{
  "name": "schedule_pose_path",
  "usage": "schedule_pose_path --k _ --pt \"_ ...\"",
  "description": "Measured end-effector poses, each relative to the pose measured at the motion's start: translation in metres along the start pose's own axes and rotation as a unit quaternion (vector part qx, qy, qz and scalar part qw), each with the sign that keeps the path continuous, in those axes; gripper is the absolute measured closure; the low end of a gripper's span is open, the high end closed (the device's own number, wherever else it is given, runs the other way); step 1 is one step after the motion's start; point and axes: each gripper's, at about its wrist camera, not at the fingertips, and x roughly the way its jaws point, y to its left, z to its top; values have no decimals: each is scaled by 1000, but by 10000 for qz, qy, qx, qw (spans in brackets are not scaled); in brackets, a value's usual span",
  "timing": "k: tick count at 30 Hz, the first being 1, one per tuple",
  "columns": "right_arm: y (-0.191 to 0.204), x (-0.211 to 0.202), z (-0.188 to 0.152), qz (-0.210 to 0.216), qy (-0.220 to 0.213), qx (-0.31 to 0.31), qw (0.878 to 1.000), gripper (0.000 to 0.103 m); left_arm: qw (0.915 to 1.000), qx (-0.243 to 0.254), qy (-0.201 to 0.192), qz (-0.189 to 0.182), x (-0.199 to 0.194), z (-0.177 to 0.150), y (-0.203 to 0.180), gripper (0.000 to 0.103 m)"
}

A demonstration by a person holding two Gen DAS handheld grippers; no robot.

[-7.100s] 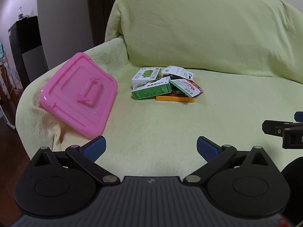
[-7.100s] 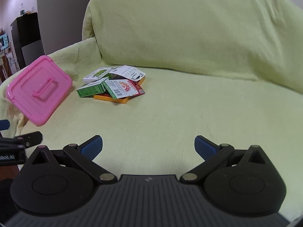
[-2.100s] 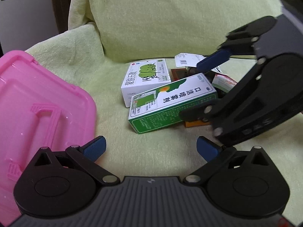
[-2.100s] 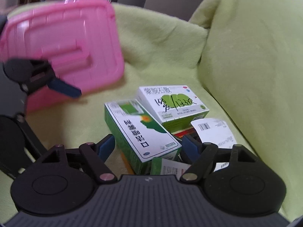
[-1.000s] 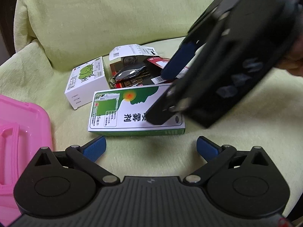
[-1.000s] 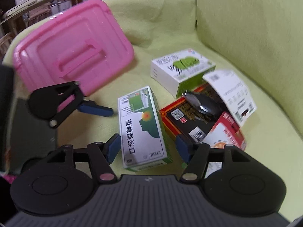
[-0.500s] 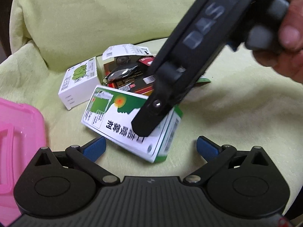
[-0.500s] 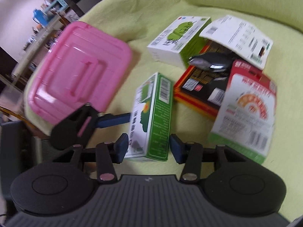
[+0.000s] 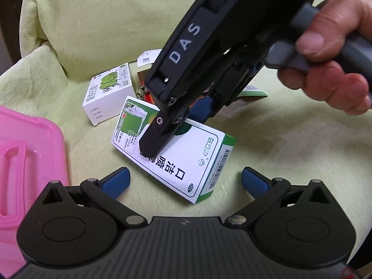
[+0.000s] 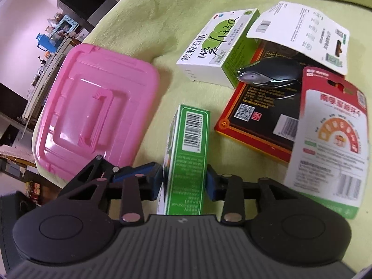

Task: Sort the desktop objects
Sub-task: 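Close the right gripper on the green-and-white box's end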

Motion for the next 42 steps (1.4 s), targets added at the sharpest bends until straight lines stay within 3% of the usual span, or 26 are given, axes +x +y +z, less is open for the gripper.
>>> schedule_pose_path --k 10,16,25,29,34,42 --pt "13 -12 -15 -207 -305 -503 9981 77 9998 48 90 169 -4 -1 1 1" --pt "24 -32 -29 -330 -223 -1257 9913 77 9964 840 -84 20 -11 6 -24 2" --pt "35 -62 -54 -484 -317 -1596 9855 76 9925 1204 -87 -165 -28 7 -48 1" --pt "50 -66 -67 -503 -402 -1696 9834 77 9917 1282 -53 -61 -44 0 -55 1" --pt "73 -72 -81 -459 -403 -1752 9826 77 9934 1108 274 43 -60 -12 -57 2" --pt "105 -83 -110 -435 -343 -1859 9810 77 9943 1065 4 -72 -84 -20 -64 1"
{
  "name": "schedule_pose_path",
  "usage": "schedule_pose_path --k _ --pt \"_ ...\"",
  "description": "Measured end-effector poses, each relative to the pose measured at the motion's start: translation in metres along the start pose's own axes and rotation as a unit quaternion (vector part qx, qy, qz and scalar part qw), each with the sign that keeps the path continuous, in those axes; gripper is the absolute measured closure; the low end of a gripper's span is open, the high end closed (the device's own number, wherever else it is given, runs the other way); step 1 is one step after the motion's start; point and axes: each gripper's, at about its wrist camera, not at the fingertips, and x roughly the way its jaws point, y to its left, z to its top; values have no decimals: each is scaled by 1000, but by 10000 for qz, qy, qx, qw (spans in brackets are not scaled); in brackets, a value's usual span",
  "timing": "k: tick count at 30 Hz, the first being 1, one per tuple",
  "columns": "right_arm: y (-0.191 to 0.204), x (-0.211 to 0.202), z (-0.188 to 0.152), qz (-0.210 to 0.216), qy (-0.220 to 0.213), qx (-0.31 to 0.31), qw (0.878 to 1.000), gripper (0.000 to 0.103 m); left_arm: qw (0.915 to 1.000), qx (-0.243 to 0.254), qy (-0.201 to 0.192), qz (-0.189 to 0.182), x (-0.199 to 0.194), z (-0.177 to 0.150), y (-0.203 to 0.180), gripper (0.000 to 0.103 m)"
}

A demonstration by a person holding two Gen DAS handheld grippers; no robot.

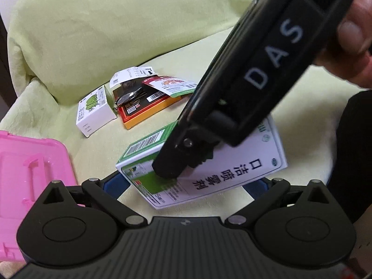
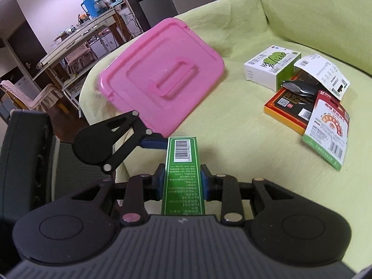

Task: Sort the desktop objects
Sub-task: 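Close the right gripper on the green-and-white box's end, then lift the green-and-white box with the right gripper toward the pink tub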

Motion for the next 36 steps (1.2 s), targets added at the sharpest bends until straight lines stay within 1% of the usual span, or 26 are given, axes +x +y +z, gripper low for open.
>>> schedule_pose_path --k 2,4,6,8,11,14,18,22,27,28,30,33,34,35,36 --pt "6 -3 -3 -79 -23 -35 10000 77 10000 48 25 9 -2 -1 -4 1" --pt "9 -6 -5 -276 -127 -127 9995 77 10000 -40 -16 -35 -3 -1 -3 1" --pt "11 -7 -7 -672 -318 -412 9964 77 9996 -264 38 -72 3 0 0 2" --pt "6 -3 -9 -1092 -403 -609 9913 76 9989 -322 290 -165 13 -1 2 2" --pt "-13 11 -17 -1184 -142 -433 9919 76 9983 -78 485 -323 24 -4 -4 2" --pt "-24 19 -25 -1163 181 -376 9923 77 9974 129 532 -466 25 -4 -13 2" --pt "-24 21 -28 -1319 481 -558 9885 75 9969 330 459 -546 23 -1 -21 2" --pt "-23 22 -28 -1410 857 -730 9836 74 9962 618 376 -489 27 0 -22 4" --pt "-17 27 -38 -1548 1272 -1155 9729 74 9938 869 494 -495 32 -1 -25 4" --pt "-16 26 -40 -1558 1275 -1227 9718 77 9938 862 484 -502 32 -1 -24 4" --pt "-15 25 -44 -1584 1278 -1374 9694 77 9942 845 448 -495 32 -1 -22 4" --pt "-8 21 -47 -1681 1200 -1618 9650 77 9944 868 390 -460 30 -2 -21 8" --pt "-5 18 -48 -1655 1159 -1646 9655 77 9946 871 350 -435 28 -2 -20 10" --pt "-3 15 -48 -1630 1117 -1670 9660 77 9951 837 328 -409 26 -3 -19 17" --pt "-1 11 -49 -1610 1080 -1681 9665 77 9957 777 330 -387 25 -3 -17 19"
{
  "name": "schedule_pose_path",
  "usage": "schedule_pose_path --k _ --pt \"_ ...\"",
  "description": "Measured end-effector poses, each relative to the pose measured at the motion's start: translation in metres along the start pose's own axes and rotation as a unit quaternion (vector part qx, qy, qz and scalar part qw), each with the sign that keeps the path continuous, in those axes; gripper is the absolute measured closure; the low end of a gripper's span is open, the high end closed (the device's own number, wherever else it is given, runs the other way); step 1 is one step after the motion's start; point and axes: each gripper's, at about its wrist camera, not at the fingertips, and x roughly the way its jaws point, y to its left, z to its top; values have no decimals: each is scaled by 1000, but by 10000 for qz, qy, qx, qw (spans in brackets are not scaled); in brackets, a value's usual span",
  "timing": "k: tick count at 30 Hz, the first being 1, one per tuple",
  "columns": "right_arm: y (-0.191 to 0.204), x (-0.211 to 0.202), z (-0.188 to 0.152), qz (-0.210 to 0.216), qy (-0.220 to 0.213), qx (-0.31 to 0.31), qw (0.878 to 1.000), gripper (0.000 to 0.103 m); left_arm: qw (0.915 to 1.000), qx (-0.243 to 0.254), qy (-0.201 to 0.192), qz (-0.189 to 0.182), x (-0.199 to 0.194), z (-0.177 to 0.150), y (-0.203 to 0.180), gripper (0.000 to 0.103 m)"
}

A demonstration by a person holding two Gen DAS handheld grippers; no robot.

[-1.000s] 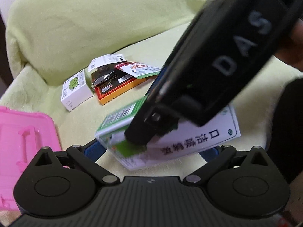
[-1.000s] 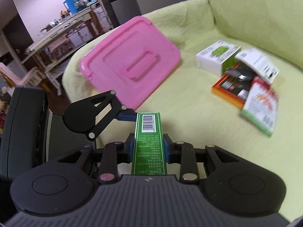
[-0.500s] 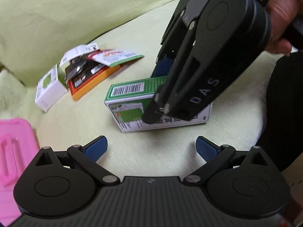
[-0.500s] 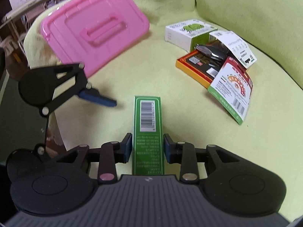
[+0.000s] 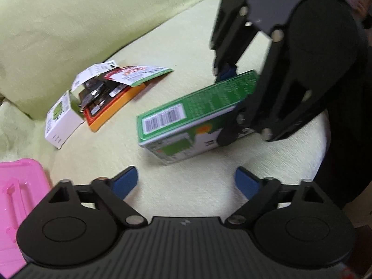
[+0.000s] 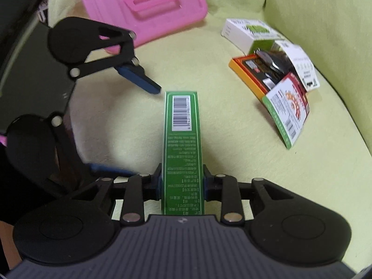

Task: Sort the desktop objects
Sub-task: 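Lift the green-and-white box with the right gripper toward the pink tub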

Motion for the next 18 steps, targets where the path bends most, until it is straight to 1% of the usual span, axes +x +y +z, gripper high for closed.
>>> schedule_pose_path --k 2,4,8,12,14,16,18 --pt "4 -8 -1 -47 -66 -61 9999 77 10000 -51 -14 50 -5 -2 0 20" --pt "10 -15 -2 -78 -122 -212 9997 77 9998 88 -24 149 -9 -4 -3 21" --pt "25 -23 -7 -179 -108 -714 9972 77 9965 715 52 423 -13 -1 -17 21" --pt "33 -17 -15 -363 43 -1164 9925 77 9885 1473 112 337 -8 7 -37 25" --pt "35 -13 -20 -465 125 -1356 9896 77 9819 1865 155 287 -3 12 -47 31" --pt "36 -10 -27 -625 179 -1589 9852 77 9767 2128 138 239 -2 18 -52 34" --pt "38 -7 -34 -761 209 -1831 9799 77 9731 2291 125 214 -2 23 -53 37"
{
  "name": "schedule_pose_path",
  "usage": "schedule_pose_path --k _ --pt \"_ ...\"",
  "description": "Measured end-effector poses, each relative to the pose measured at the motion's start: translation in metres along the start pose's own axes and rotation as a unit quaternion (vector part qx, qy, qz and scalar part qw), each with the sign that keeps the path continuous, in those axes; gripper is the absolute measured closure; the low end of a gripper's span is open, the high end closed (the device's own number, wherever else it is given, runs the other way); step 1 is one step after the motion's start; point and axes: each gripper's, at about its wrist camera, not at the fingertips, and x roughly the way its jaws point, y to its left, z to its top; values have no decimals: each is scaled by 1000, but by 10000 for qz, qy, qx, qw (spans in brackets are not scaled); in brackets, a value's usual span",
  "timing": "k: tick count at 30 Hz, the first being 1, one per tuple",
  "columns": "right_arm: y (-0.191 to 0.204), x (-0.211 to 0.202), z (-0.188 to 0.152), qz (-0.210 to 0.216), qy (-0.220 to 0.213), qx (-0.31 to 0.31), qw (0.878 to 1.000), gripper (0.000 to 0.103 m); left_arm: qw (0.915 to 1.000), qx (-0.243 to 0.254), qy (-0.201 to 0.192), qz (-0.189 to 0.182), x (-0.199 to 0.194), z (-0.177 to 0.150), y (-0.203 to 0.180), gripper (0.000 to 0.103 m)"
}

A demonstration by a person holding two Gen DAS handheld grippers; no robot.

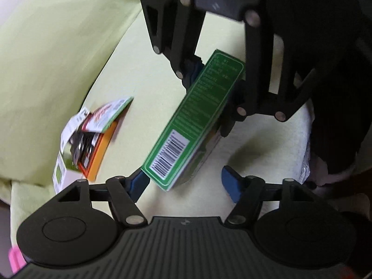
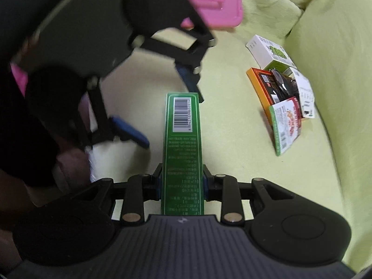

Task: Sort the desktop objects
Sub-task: 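Lift the green-and-white box with the right gripper toward the pink tub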

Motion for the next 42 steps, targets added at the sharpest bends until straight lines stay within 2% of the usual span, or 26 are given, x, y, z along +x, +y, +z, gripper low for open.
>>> schedule_pose_path --k 2,6,10,13,15,23,29,37,42 --pt "6 0 -6 -159 -40 -334 9993 77 9998 213 -29 -11 -1 4 1 41" --pt "15 2 -16 -385 -110 -850 9956 77 9970 770 32 6 -2 11 0 41" --pt "21 1 -23 -615 -171 -1168 9911 77 9931 1149 129 -190 2 20 -2 45" --pt "22 1 -28 -812 -134 -1271 9885 76 9904 1309 274 -336 8 26 -4 61" --pt "21 0 -32 -886 -95 -1295 9876 73 9892 1378 323 -369 11 29 -5 65" --pt "18 -15 -40 -961 -113 -1132 9889 73 9900 1344 373 -206 10 34 -8 68" --pt "27 -40 -33 -1179 -338 -1221 9849 73 9905 1314 398 26 -14 34 -1 68" --pt "43 -82 9 -1422 -837 -1486 9750 73 9879 1218 714 639 -76 16 10 68" --pt "67 -101 39 -1387 -1179 -1726 9680 73 9850 1049 1029 906 -117 -4 3 68"
